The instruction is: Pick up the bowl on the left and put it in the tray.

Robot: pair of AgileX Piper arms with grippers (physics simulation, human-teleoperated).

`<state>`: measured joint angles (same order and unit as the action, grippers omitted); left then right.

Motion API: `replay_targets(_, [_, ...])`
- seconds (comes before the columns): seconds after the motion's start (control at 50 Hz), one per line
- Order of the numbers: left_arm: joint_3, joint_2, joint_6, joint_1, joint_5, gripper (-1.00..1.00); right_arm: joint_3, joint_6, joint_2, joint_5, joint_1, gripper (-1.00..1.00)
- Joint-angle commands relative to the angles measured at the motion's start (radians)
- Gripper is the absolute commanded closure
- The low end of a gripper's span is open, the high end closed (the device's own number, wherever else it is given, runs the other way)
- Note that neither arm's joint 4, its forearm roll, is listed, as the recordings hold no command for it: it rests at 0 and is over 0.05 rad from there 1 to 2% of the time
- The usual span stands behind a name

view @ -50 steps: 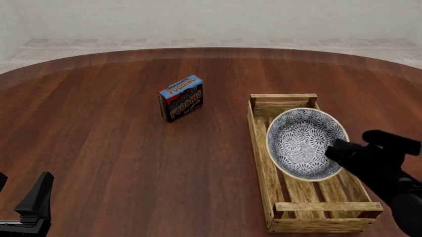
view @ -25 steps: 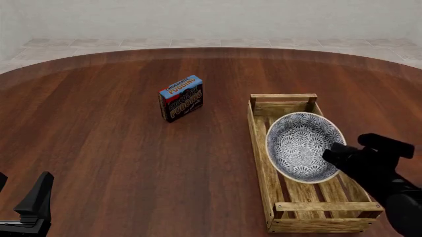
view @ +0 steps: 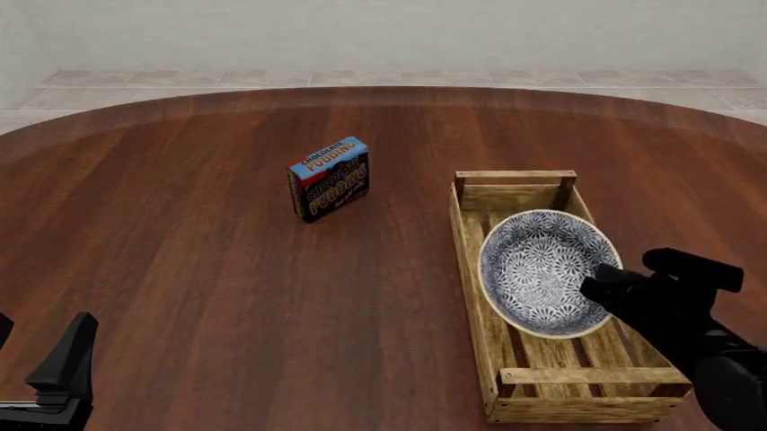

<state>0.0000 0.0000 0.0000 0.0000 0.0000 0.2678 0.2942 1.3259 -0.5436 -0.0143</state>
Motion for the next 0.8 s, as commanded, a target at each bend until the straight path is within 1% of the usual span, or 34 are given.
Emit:
replay_targets(0.02, [0.000, 0.000, 0.000, 0.000, 0.000, -1.00, 0.007, -0.005, 0.025, -0.030, 0.017, 1.00])
replay_targets(0.1, [0.000, 0.000, 0.000, 0.000, 0.000, -1.00, 0.015, -0.014, 0.028, -0.030, 0.026, 1.00])
replay_targets(0.4, [0.000, 0.000, 0.000, 0.000, 0.000, -1.00, 0.022, -0.019, 0.039, -0.034, 0.022, 1.00])
replay_targets(0.8, [0.000, 0.000, 0.000, 0.000, 0.000, -1.00, 0.026, -0.004, 0.121, -0.093, 0.012, 1.00])
